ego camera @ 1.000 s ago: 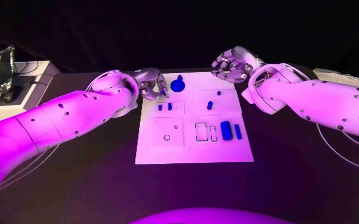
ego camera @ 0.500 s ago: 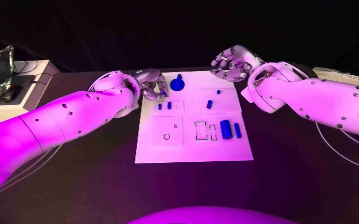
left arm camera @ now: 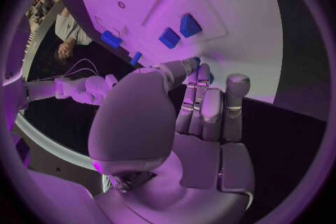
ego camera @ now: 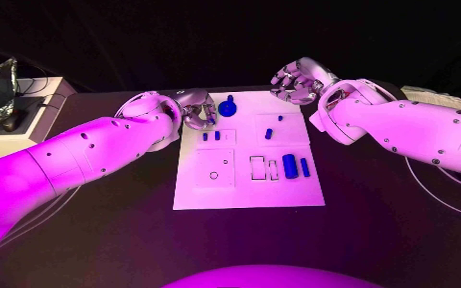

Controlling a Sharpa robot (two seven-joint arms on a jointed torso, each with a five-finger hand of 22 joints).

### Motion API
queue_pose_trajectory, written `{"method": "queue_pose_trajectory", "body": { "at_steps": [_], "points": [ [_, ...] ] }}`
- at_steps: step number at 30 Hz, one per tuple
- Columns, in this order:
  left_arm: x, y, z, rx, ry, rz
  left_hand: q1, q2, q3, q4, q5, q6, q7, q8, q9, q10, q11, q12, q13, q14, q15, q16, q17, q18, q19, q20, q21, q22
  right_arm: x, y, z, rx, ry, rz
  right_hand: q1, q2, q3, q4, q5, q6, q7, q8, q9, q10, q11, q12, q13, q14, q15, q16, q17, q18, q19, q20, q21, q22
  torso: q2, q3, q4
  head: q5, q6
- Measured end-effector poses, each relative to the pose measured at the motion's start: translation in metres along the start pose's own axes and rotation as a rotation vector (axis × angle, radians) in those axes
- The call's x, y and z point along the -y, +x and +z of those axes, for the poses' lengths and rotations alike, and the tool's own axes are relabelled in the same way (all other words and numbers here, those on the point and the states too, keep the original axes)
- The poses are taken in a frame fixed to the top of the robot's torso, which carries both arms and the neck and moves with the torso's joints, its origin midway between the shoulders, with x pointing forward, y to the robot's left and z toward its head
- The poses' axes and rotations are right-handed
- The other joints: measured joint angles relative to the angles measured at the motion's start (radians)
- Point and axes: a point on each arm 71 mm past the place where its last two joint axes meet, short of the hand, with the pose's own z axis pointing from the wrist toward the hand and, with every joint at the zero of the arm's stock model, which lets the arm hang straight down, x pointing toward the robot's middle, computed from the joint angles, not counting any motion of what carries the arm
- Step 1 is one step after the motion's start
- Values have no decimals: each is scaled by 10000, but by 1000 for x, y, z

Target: Assemble the parts on the task board

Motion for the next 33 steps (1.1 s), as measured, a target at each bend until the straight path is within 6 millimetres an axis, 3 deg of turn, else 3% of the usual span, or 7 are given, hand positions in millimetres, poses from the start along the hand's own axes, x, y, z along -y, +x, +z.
{"method": "queue_pose_trajectory", "body": {
  "at_steps": [33],
  "points": [
    [3,5,4,-218,-47,131,-39,-39,-56,-55,-7,33,35,-39,25,72,2,-107,48,0,0,0,-20,0,0,0,0,-60,-1,0,0,-33,-19,2,-17,-17,28,-28,0,36,36,40,31,16,17,-247,-200,0,0,0,0,0,0,0,0,6,-1,0,2,-45,-73]
  ]
}}
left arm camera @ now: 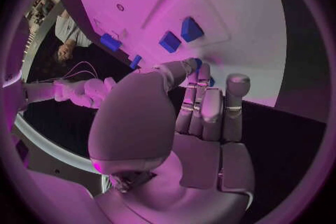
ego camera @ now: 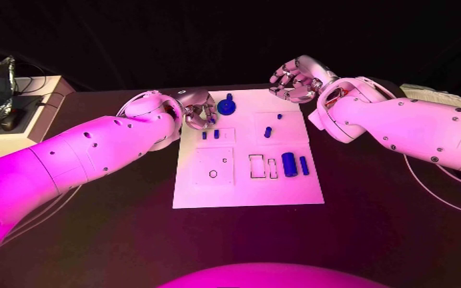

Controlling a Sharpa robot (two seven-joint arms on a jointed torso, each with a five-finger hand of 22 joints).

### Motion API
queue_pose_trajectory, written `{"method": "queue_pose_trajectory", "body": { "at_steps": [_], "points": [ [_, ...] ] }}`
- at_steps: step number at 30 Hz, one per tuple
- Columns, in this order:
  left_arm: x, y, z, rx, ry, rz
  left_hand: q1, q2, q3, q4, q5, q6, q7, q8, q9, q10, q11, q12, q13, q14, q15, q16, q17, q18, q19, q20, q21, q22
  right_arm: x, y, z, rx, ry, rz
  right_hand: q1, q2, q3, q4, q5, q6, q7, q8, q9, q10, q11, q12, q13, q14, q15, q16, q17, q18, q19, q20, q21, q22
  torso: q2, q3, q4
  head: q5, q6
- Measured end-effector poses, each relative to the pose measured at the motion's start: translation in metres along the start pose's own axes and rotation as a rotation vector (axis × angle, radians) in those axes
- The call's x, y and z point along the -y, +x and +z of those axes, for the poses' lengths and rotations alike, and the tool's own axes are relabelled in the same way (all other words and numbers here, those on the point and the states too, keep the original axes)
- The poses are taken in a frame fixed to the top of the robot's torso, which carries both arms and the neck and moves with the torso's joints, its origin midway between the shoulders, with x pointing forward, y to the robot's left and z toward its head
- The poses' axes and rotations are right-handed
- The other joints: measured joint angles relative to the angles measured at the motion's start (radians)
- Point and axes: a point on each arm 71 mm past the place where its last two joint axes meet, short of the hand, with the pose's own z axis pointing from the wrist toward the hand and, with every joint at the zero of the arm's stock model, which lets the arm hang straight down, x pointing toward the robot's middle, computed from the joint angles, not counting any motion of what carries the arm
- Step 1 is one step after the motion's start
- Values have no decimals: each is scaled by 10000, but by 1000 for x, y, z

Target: Assemble the parts on the task board

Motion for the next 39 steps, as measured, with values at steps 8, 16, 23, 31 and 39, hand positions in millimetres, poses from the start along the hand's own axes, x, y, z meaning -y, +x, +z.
{"method": "queue_pose_trajectory", "body": {
  "at_steps": [8,16,23,31,39],
  "points": [
    [0,0,0,-27,-14,41,-40,40,0,0,0,54,-58,-21,1,73,-68,-10,11,0,0,0,-14,0,0,0,0,21,0,0,0,-8,2,-3,-36,-36,0,0,0,0,0,0,10,0,0,-152,-147,0,0,0,0,0,0,0,0,-1,0,-1,-5,-6,4],
    [-1,1,0,-34,-11,58,-40,39,-27,-27,0,78,-34,-53,42,73,-68,-10,47,0,0,0,-44,0,0,0,0,-33,0,0,0,-16,3,-6,-36,-36,0,0,0,0,0,0,10,0,0,-209,-194,0,0,0,0,0,0,0,0,-2,-2,-5,1,-13,-13],
    [-1,1,0,-9,8,59,-39,39,-55,-55,0,72,-31,-155,40,74,-68,-183,72,0,0,0,-87,0,-62,-12,0,-89,0,0,0,-20,3,-9,-36,-36,2,-2,0,-1,-1,0,23,-37,38,-295,-290,-37,38,0,0,0,0,0,-46,-3,-2,-14,2,-9,-16],
    [-2,3,-1,-12,-16,47,-93,-14,-26,-139,3,-566,-27,-665,-106,74,-67,-445,146,0,0,0,-185,1,-129,-17,-79,-180,0,0,0,-22,6,-13,-36,-36,27,-27,0,-32,30,0,22,-36,38,-393,-365,-37,37,0,0,0,0,0,-46,-4,-1,-16,2,-1,-16],
    [-3,5,-2,-41,-63,37,-144,-65,-54,-166,3,-877,-86,-915,-182,74,-67,-582,196,-38,38,0,-248,1,-202,-17,-124,-276,1,0,0,-39,8,-16,-36,-36,27,-27,0,-65,62,0,21,-72,74,-441,-402,-37,37,0,0,0,0,0,-46,-5,4,-12,8,-11,-17]
  ]
}}
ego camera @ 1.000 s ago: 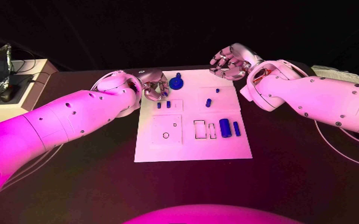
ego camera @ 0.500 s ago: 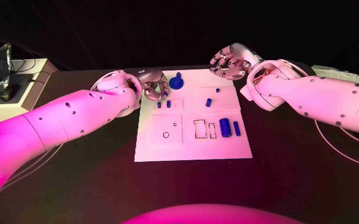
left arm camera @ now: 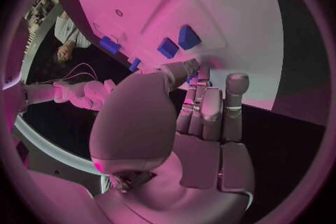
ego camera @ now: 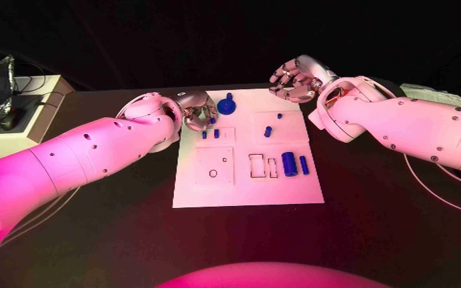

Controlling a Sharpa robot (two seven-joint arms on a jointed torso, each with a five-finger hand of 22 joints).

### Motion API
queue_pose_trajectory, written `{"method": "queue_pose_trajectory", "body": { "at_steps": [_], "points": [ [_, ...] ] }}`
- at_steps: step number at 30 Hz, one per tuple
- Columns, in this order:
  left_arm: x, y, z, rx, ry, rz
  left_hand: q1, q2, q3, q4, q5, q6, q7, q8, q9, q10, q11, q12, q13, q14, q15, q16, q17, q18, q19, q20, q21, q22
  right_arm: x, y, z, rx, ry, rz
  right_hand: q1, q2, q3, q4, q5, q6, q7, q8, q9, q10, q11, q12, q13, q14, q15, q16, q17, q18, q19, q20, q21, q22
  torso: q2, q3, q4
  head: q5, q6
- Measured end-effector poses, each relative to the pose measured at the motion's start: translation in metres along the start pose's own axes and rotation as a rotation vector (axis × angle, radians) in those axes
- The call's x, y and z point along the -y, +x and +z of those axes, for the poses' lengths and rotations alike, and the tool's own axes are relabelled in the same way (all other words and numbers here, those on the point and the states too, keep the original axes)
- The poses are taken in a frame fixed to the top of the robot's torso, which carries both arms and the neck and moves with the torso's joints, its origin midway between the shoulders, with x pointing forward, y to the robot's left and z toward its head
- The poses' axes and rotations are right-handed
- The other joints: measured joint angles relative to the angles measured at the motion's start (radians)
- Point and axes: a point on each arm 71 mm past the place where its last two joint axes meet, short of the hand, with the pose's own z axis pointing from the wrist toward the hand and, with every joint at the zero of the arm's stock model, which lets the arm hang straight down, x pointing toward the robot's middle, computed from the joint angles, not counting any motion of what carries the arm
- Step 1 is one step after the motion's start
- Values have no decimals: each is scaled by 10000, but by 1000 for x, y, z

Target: Assemble the parts on the task board

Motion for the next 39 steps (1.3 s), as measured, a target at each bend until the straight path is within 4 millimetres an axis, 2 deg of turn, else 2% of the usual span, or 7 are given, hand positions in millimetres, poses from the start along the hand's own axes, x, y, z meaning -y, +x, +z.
{"method": "queue_pose_trajectory", "body": {
  "at_steps": [22,32,35,36,37,38,39],
  "points": [
    [-9,-2,-4,18,-310,23,-78,-78,-17,-16,0,-302,-104,-239,-81,-119,114,-138,46,-236,43,-80,-331,1,-246,-8,-193,-223,3,-1,0,-97,82,-44,-40,-40,-1,1,0,-47,42,-9,9,-99,75,-288,-221,-1,74,0,0,0,0,0,-102,-3,-5,0,-6,4,33],
    [-25,-12,-6,393,-757,-75,-145,-146,-145,90,0,-758,-300,-557,-203,-568,300,-297,94,-486,197,-137,-691,1,-399,113,-338,-424,9,0,0,-431,104,-420,300,-159,-128,-484,-410,-102,64,-170,8,-297,99,-867,-793,35,108,0,0,0,1,75,-204,5,-9,-12,-5,-11,91],
    [-35,-20,-8,832,-994,-534,-145,-146,-167,112,0,-813,-354,-612,-237,-763,385,-383,93,-719,252,-270,-1087,0,-509,152,-429,-547,13,1,1,-576,93,-684,534,-132,8,-681,-411,-101,64,-202,8,-297,99,-1022,-988,35,108,0,0,-1,1,75,-263,5,-13,-12,-6,-13,115],
    [-40,-23,-9,984,-1090,-765,-144,-144,-162,112,0,-718,-260,-598,-233,-897,413,-454,77,-959,279,-410,-1560,11,-751,191,-620,-833,13,1,1,-631,81,-779,611,-150,59,-732,-410,-102,64,-214,8,-297,99,-1072,-1046,35,108,0,0,-1,1,75,-264,5,-16,-12,-6,-14,122],
    [-44,-26,-11,1143,-1197,-1033,-97,-97,-74,84,0,-550,-135,-510,-220,-979,462,-521,49,-1481,301,-757,-2473,175,-1190,210,-951,-1329,14,2,1,-694,65,-891,692,-135,122,-796,-410,-90,52,-215,8,-297,99,-1128,-1119,35,108,0,0,-1,0,75,-263,5,-21,-12,-6,-27,134],
    [-50,-29,-13,1306,-1309,-1333,-37,-37,30,39,0,-267,34,-361,-179,-990,473,-512,32,-2087,290,-1233,-3525,241,-1440,222,-1155,-1607,15,2,1,-761,45,-1011,712,-158,192,-866,-410,-48,9,-215,8,-292,97,-1192,-1204,35,108,0,0,-1,0,75,-263,4,-22,-12,-7,-44,152],
    [-57,-32,-16,1507,-1447,-1750,-6,-6,71,17,0,-85,144,-255,-138,-912,413,-457,36,-2366,268,-1503,-4020,242,-1536,212,-1206,-1691,16,3,1,-856,15,-1181,712,-158,226,-900,-410,-22,-16,-215,8,-251,94,-1229,-1256,35,108,0,0,-1,1,75,-263,4,-22,-12,-7,-64,172]
  ]
}}
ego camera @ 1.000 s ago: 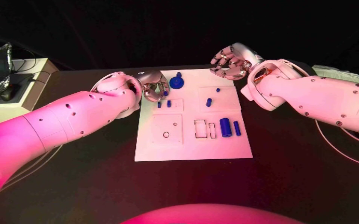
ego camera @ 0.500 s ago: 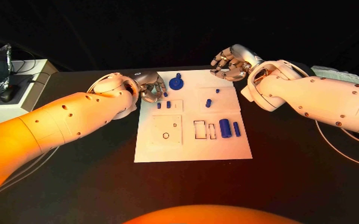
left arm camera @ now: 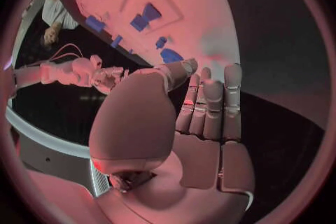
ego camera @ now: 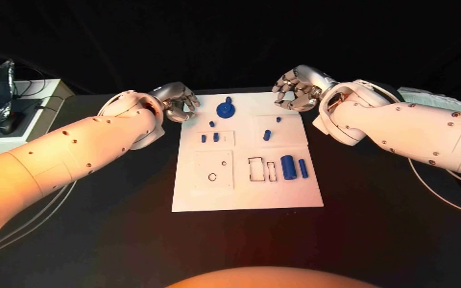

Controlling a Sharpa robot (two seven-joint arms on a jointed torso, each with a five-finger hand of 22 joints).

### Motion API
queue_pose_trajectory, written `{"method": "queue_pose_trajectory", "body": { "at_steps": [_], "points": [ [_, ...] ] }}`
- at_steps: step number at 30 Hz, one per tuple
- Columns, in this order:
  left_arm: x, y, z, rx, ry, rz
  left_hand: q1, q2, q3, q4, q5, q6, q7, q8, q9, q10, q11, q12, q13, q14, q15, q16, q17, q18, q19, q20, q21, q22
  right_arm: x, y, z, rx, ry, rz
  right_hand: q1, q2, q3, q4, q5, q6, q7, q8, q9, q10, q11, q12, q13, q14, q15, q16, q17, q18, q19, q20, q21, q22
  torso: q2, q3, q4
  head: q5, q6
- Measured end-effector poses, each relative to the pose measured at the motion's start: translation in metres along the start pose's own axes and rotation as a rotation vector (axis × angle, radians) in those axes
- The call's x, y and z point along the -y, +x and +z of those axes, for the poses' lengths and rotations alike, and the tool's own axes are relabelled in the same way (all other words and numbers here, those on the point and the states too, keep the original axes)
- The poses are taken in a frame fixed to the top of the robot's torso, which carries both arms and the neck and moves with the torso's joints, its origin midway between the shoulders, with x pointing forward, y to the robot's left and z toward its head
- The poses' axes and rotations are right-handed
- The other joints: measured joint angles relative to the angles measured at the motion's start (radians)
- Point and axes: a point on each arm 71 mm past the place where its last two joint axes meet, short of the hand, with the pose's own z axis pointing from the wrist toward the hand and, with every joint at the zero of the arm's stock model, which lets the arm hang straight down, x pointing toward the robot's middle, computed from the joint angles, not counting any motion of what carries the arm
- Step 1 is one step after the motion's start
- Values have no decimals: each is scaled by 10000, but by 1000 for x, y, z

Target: Assemble the parts on the task board

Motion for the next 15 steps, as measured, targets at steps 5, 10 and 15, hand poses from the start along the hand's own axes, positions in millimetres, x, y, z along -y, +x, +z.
{"method": "queue_pose_trajectory", "body": {
  "at_steps": [5,10,15],
  "points": [
    [-27,-16,-14,480,-408,-2182,-4,27,-88,-10,0,400,190,265,79,375,-62,490,191,-528,-69,-897,-804,-1,-313,-84,-320,-219,6,7,-1,-424,-129,-993,0,0,100,-100,0,111,-20,0,-1,154,-50,-112,-211,0,0,0,0,1,0,0,0,-1,0,1,7,-172,104],
    [-44,-19,-33,664,-373,-4866,-142,228,-526,183,0,310,279,265,79,180,-5,753,288,-1211,62,-1954,-1270,0,-888,46,-1094,-632,10,12,-1,-766,-211,-2004,0,0,47,-153,-111,147,-34,-76,-1,157,-50,-312,-382,0,0,0,0,1,0,0,0,-1,8,-5,18,-306,169],
    [-51,-18,-54,696,-10,-7695,-298,229,-1238,520,0,122,282,319,78,-30,81,896,306,-1837,287,-3712,-1982,-1,-1321,252,-2781,-1699,13,19,-2,-1112,-260,-2866,-67,-67,-64,-264,-231,147,-34,-174,-17,157,-50,-507,-582,-8,8,0,0,1,0,0,-47,-2,12,-11,26,-360,206]
  ]
}}
